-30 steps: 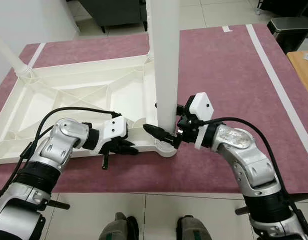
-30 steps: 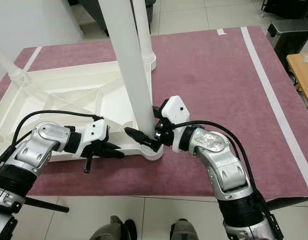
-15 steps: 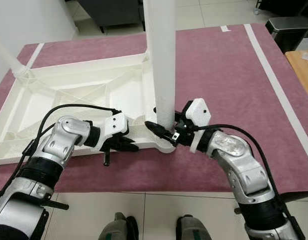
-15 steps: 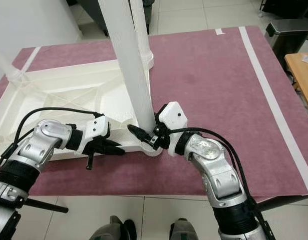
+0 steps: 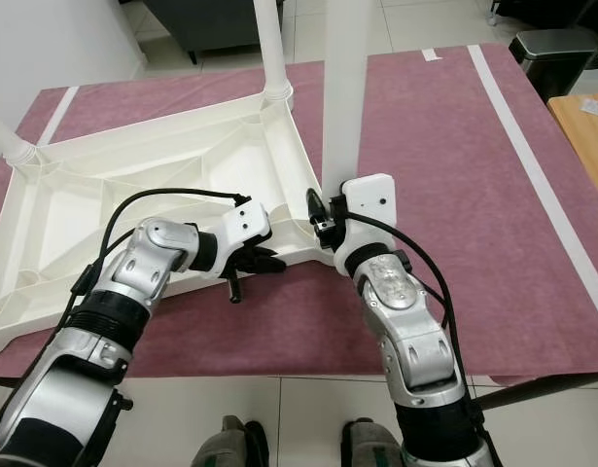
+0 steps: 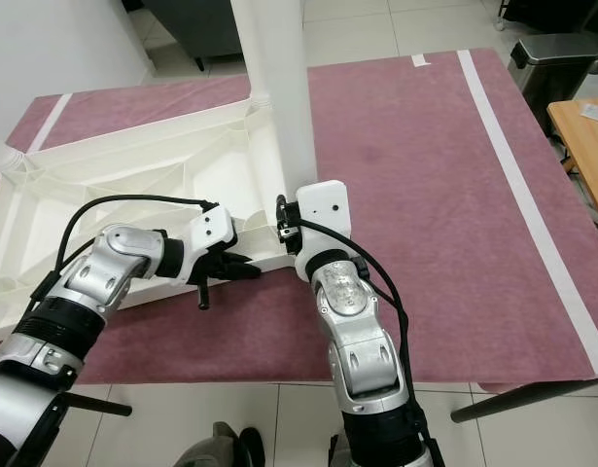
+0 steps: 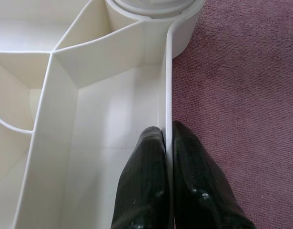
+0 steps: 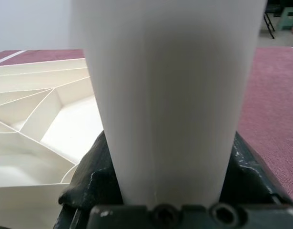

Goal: Building children table

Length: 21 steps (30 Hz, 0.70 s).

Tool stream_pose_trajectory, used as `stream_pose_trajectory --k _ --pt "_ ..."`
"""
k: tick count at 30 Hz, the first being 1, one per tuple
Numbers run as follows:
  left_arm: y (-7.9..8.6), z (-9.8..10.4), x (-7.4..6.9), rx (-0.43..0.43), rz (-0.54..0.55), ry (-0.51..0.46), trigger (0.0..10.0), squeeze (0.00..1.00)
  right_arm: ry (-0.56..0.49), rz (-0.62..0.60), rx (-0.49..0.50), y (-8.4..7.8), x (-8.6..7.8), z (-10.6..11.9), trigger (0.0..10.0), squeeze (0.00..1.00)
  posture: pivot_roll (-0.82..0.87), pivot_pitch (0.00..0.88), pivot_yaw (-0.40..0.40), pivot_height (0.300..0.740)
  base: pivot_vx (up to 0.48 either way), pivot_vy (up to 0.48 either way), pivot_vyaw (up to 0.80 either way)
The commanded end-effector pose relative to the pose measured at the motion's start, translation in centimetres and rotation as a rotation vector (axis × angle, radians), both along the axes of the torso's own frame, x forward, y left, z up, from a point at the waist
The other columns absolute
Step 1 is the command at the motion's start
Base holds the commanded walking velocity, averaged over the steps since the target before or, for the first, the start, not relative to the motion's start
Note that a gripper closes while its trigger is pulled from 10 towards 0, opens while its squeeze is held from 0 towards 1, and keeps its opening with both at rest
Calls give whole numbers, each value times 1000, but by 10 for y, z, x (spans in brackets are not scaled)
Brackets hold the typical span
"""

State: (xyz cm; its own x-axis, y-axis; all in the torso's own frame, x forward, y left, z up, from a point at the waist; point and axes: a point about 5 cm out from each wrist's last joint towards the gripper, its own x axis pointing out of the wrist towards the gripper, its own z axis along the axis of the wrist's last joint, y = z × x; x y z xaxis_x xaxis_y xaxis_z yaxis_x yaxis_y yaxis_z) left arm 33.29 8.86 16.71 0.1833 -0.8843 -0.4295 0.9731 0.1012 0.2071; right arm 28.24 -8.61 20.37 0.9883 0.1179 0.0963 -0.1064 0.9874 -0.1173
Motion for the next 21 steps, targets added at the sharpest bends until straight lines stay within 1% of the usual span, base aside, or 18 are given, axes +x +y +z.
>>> stream_pose_trajectory --k 1,2,3,4,6,7,8,9,10,11,12,14,15,16,18,19,21 --pt "-10 25 -2 -149 -99 -57 0 0 260 -161 3 -22 2 -49 2980 0 -87 192 165 740 0 0 0" --pt "-10 25 -2 -149 -99 -57 0 0 260 -161 3 -22 2 -49 2980 0 -87 192 165 740 0 0 0" --pt "-11 25 -2 -149 -99 -57 0 0 245 -161 -3 -22 3 -47 9569 0 -87 192 165 740 0 0 0" --pt "-11 25 -1 -148 -100 -57 0 0 207 -130 5 -21 4 -42 10000 1000 -88 194 168 740 0 0 0" --pt "-11 25 -1 -148 -100 -57 0 0 207 -130 5 -21 4 -42 10000 1000 -88 194 168 740 0 0 0" --pt "-11 25 -1 -145 -101 -57 0 0 174 -97 15 -19 5 -36 10000 1000 -88 194 168 740 0 0 0" --pt "-11 25 -1 -145 -101 -57 0 0 174 -97 15 -19 5 -36 10000 1000 -88 194 168 740 0 0 0" --pt "-10 25 -2 -136 -107 -56 0 0 109 -30 24 -18 8 -24 10000 902 -87 198 171 740 0 0 0" --pt "-8 23 -3 -120 -121 -54 0 0 46 41 44 -17 9 -11 10000 0 -88 196 171 740 0 0 0" --pt "-8 23 -3 -120 -121 -54 0 0 46 41 44 -17 9 -11 10000 0 -88 196 171 740 0 0 0" --pt "-6 21 -6 -98 -141 -53 0 0 -21 121 42 -18 10 4 10000 0 -88 191 173 740 0 0 0" --pt "0 19 -10 -62 -176 -51 0 0 -100 238 12 -23 9 22 10000 0 -87 188 173 740 0 0 0" --pt "0 19 -10 -62 -176 -51 0 0 -100 238 12 -23 9 22 10000 0 -87 188 173 740 0 0 0" --pt "2 18 -12 -49 -189 -50 0 0 -120 278 -7 -25 9 28 10000 0 -87 188 173 740 0 0 0" --pt "2 18 -12 -49 -189 -50 0 0 -120 278 -7 -25 9 28 10000 0 -87 188 173 740 0 0 0" --pt "6 18 -14 -30 -204 -49 0 0 -127 336 -30 -28 8 32 10000 0 -85 185 173 740 0 0 0" --pt "6 18 -14 -30 -204 -49 0 0 -127 336 -30 -28 8 32 10000 0 -85 185 173 740 0 0 0"
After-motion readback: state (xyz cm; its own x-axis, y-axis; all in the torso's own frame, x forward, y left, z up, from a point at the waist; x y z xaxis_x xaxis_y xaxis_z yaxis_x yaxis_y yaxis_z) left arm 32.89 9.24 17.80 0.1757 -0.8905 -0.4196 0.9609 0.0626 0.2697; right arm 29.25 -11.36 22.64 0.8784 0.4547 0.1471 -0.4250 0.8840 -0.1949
